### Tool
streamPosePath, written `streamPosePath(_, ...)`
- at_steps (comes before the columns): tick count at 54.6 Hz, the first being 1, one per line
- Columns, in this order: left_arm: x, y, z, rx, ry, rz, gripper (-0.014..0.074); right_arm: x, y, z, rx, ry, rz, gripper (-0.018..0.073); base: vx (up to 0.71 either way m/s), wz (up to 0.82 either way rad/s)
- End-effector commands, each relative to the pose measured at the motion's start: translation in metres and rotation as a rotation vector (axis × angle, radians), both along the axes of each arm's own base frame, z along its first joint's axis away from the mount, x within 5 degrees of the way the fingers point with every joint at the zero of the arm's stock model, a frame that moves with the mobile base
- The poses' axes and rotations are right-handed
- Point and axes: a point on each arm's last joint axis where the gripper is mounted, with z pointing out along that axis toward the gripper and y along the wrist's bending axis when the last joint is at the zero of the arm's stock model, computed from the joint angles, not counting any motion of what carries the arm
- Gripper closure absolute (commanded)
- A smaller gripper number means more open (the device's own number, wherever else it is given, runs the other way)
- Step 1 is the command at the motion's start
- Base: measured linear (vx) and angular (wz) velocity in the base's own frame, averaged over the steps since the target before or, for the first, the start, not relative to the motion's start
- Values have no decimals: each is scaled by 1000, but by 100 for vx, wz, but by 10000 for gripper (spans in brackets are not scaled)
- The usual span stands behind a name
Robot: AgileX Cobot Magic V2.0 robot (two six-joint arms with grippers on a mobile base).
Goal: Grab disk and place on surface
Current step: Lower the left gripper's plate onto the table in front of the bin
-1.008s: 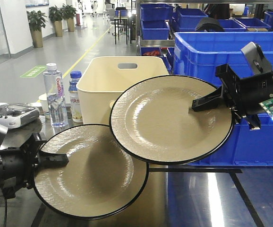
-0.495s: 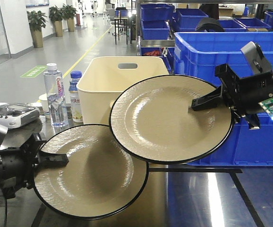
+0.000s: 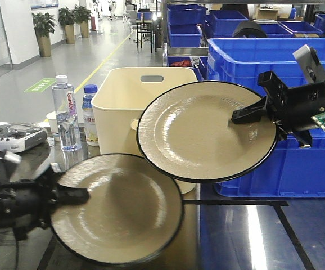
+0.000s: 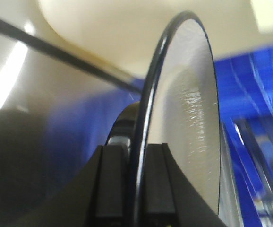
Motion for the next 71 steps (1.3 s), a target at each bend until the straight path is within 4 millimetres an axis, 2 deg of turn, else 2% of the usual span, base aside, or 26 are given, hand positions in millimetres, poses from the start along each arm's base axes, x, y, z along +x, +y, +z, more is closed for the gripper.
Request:
streamPosePath(1, -8, -27, 26, -134, -37, -61, 598, -15, 1, 39, 98, -112, -33, 567, 0, 0)
streamPosePath(16, -12, -85, 2, -113, 43, -108, 596, -15, -1, 36, 54, -110, -38, 567, 0, 0)
streamPosePath(26, -10, -99, -17, -85, 92, -124, 583, -14, -1, 35, 45, -110, -40, 567, 0, 0)
streamPosePath(35, -7, -99, -24, -65, 104, -111, 518, -14, -1, 35, 41, -110, -40, 567, 0, 0)
streamPosePath(38, -6, -98, -24, -55, 100, -104, 472, -14, -1, 35, 38, -110, -41, 567, 0, 0)
streamPosePath(52, -5, -95, -23, -5, 47, -101, 151, -14, -3, 32, 5, -106, -46, 567, 0, 0)
streamPosePath(58, -5, -88, -20, 32, 18, -111, 49, -14, -3, 32, 2, -96, -44, 567, 0, 0)
streamPosePath(62, -6, -82, -16, 58, -8, -125, 14, -15, -2, 31, 2, -94, -40, 567, 0, 0)
streamPosePath(71, -9, -59, 0, 145, -90, -130, 8, -16, -2, 31, 1, -88, -31, 567, 0, 0)
